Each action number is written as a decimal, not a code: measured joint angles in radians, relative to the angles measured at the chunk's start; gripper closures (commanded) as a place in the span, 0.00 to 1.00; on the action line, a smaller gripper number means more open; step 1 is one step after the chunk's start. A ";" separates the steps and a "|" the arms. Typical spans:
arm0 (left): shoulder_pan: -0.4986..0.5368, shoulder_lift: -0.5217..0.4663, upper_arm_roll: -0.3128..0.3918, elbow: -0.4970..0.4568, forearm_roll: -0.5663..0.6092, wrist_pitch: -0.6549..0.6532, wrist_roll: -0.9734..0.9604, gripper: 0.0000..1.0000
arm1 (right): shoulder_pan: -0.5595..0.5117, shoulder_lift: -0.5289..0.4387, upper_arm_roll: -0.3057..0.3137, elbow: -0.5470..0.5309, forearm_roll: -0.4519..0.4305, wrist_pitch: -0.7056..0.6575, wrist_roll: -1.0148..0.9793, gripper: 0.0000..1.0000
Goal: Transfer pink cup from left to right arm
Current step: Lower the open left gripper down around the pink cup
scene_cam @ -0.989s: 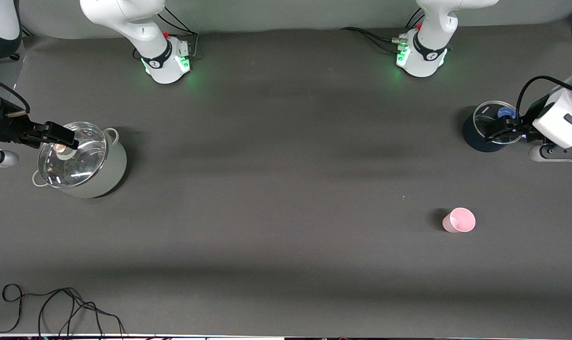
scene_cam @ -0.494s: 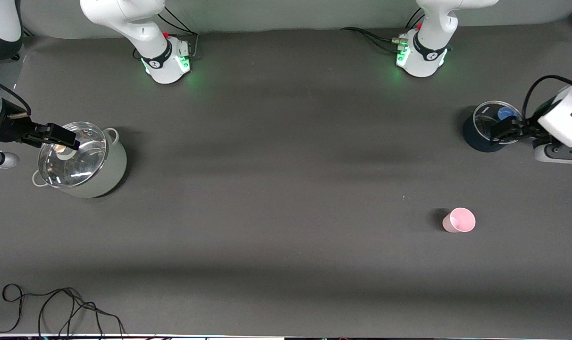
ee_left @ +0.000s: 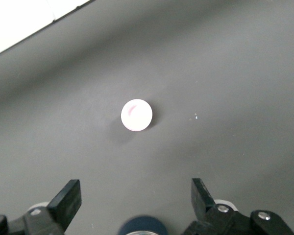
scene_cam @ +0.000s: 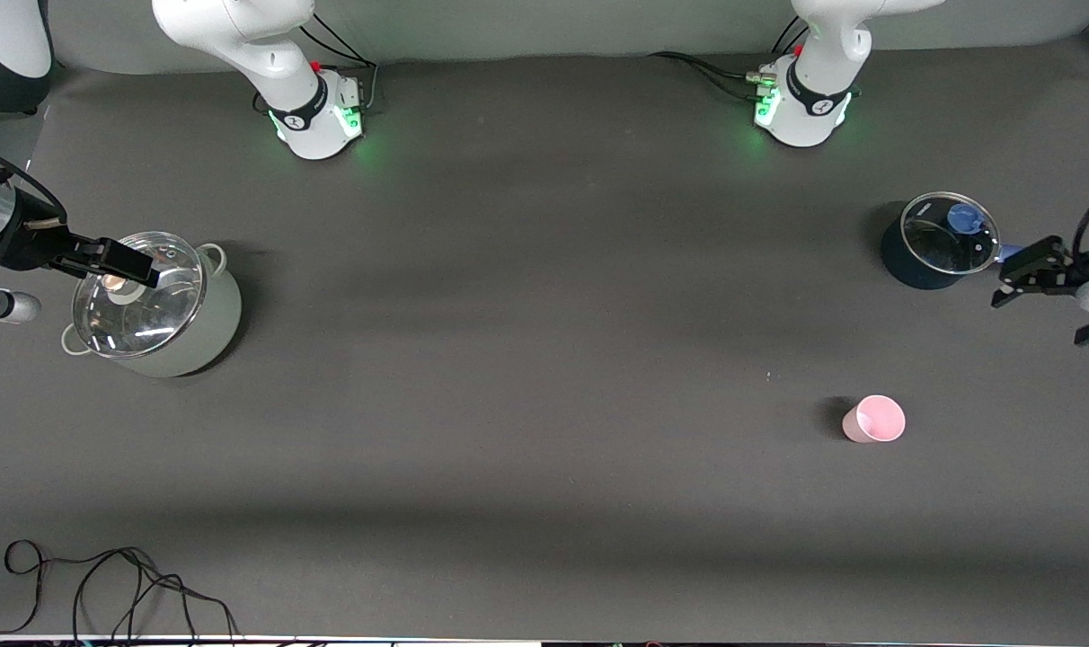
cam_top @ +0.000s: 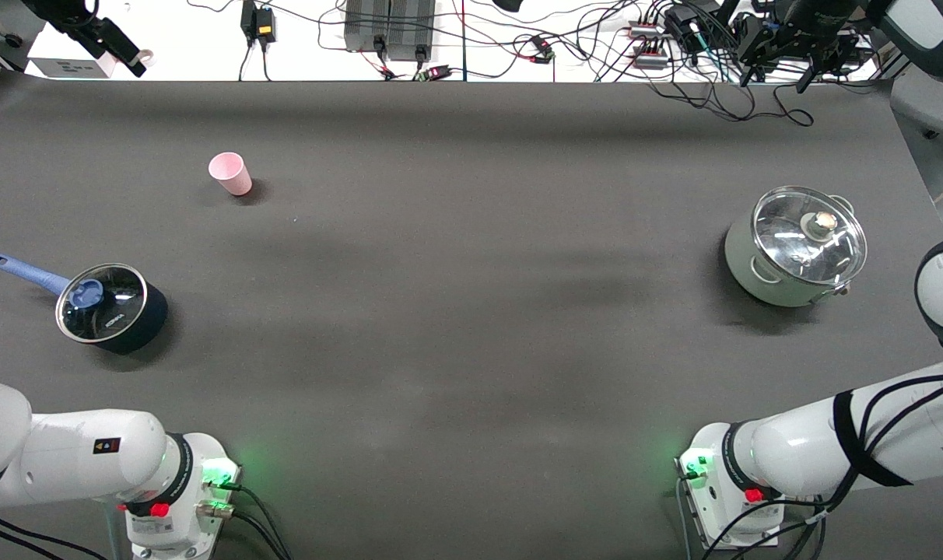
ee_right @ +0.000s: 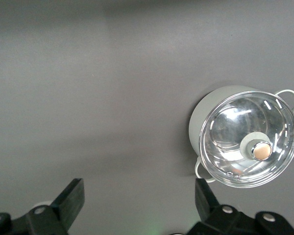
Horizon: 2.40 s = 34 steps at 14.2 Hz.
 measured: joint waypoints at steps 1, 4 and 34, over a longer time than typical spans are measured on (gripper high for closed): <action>0.034 0.023 0.001 0.008 -0.058 0.005 0.091 0.00 | 0.000 0.000 0.000 0.000 0.000 0.000 0.000 0.00; 0.125 0.094 0.003 0.024 -0.193 0.008 0.302 0.00 | 0.000 0.000 -0.001 -0.005 0.000 0.000 0.000 0.00; 0.381 0.818 -0.013 -0.007 -1.025 0.026 1.815 0.00 | -0.002 -0.065 -0.027 -0.117 0.000 0.068 -0.025 0.00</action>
